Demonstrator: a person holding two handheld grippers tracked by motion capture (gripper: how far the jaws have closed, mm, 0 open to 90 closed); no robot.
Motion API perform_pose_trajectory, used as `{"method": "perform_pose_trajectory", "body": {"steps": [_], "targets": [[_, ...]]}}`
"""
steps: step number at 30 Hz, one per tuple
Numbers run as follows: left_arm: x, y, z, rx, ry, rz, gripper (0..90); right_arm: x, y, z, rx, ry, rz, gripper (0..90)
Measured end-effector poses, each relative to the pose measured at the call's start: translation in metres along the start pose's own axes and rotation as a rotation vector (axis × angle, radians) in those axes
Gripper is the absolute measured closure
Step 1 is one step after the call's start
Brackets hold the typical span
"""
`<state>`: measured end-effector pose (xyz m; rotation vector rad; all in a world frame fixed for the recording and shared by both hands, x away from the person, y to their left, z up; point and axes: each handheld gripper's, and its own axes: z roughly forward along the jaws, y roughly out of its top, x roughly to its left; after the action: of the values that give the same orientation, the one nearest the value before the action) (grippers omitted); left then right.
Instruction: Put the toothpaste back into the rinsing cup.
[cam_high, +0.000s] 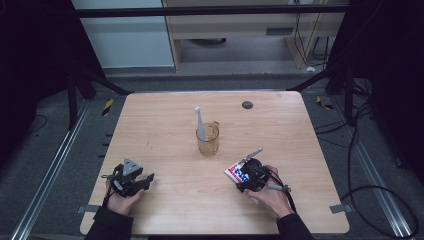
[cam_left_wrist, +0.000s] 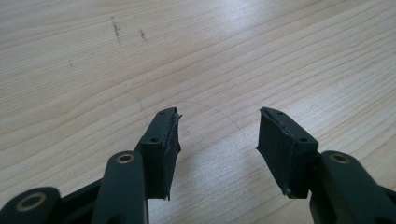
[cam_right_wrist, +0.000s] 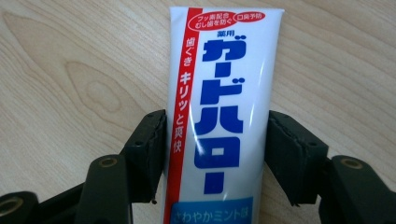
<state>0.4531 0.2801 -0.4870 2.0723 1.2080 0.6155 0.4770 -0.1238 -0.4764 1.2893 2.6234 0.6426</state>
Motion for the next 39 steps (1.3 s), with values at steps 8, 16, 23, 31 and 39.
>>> {"method": "perform_pose_trajectory", "body": {"steps": [8,16,23,31,39], "targets": [[0.000,0.000,0.001,0.005,-0.001,0.003,47.1,-0.001,0.003,0.001,0.005,0.005,0.008,40.6],[0.000,0.000,0.001,0.002,0.000,0.002,47.2,0.001,0.005,0.001,0.013,-0.008,0.006,43.2],[0.000,0.000,0.001,0.002,0.001,0.002,47.2,0.001,0.006,-0.002,0.016,-0.010,0.011,55.9],[0.000,0.000,0.001,0.002,0.001,0.001,47.3,-0.001,0.005,-0.009,0.003,0.003,0.019,67.9],[0.000,0.000,0.001,-0.001,0.000,0.000,47.3,0.001,0.005,-0.022,-0.045,0.008,0.008,70.0]]}}
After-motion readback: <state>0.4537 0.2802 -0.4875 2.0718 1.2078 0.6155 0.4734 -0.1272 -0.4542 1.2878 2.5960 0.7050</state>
